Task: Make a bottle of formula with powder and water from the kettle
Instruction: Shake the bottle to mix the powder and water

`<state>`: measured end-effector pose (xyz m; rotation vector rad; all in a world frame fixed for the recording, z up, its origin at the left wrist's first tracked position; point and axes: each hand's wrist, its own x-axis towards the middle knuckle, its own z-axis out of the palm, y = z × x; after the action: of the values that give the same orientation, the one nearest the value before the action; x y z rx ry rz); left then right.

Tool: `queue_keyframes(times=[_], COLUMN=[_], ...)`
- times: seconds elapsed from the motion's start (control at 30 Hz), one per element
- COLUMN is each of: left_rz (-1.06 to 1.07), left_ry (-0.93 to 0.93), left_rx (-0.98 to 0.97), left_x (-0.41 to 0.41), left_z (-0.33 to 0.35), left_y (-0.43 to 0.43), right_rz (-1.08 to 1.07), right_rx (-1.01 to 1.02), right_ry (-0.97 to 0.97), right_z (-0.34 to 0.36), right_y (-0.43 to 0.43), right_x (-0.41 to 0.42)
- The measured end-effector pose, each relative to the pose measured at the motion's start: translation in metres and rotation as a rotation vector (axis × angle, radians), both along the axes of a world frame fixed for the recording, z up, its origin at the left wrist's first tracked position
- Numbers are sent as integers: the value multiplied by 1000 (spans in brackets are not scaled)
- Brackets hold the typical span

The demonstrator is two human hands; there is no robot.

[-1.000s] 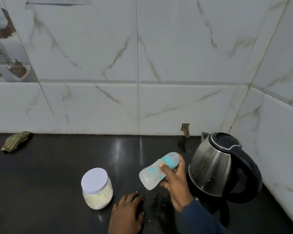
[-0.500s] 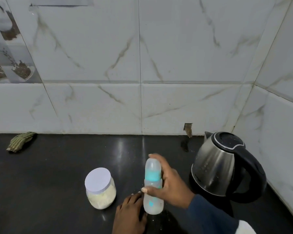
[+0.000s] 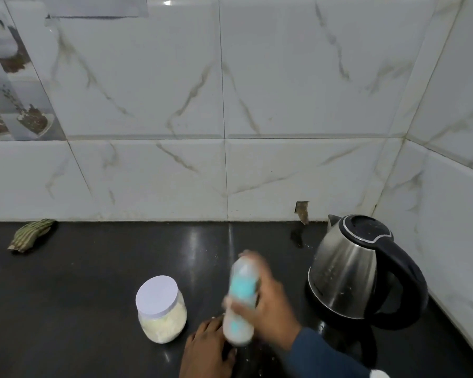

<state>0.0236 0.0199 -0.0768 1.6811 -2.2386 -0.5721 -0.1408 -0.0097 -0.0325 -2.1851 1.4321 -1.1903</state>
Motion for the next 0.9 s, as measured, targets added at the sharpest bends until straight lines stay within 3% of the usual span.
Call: queue_keyframes(times=[0.07, 0.17, 0.27, 0.33, 0.37, 0.43, 0.5, 0.6, 0.67, 0.73, 0.77, 0.83, 0.9], left_rz=[-24, -31, -16, -23, -29, -23, -46, -32, -65, -49, -38, -78, -57], left_ry=[0, 22, -22, 13, 17, -16, -14, -44, 0, -1, -43, 15, 8], left_rx=[-6, -2, 16, 4, -23, 16, -5, 30, -16, 14, 41, -26, 22], left_x=[0, -2, 2, 1, -1, 2, 3, 4, 5, 2, 3, 7, 5], left_z=[-1, -3, -5, -9, -5, -6, -12, -7, -13, -7, -9, -13, -9], left_y=[-1, 0, -3, 1, 2, -2, -3, -5, -3, -4, -5, -2, -4], right_rz=[-156, -43, -218, -29, -20, -180, -11, -195, 36, -95, -130, 62, -82], right_rx=[-26, 49, -30, 6, 72, 26, 150, 71, 159, 155, 132, 217, 189], right_ry=[-141, -137, -262, -167, -252, -440, -407, -417, -372, -531, -472, -426, -592], right_z=[1, 16, 12, 20, 12, 15, 15, 9, 10, 6, 9, 5, 0], right_y=[-4, -8, -7, -7, -9, -8, -11, -11, -11, -12, -17, -15, -14], right_x=[-11, -8, -15, -10, -12, -18, -16, -23, -18, -21, -22, -18, -21])
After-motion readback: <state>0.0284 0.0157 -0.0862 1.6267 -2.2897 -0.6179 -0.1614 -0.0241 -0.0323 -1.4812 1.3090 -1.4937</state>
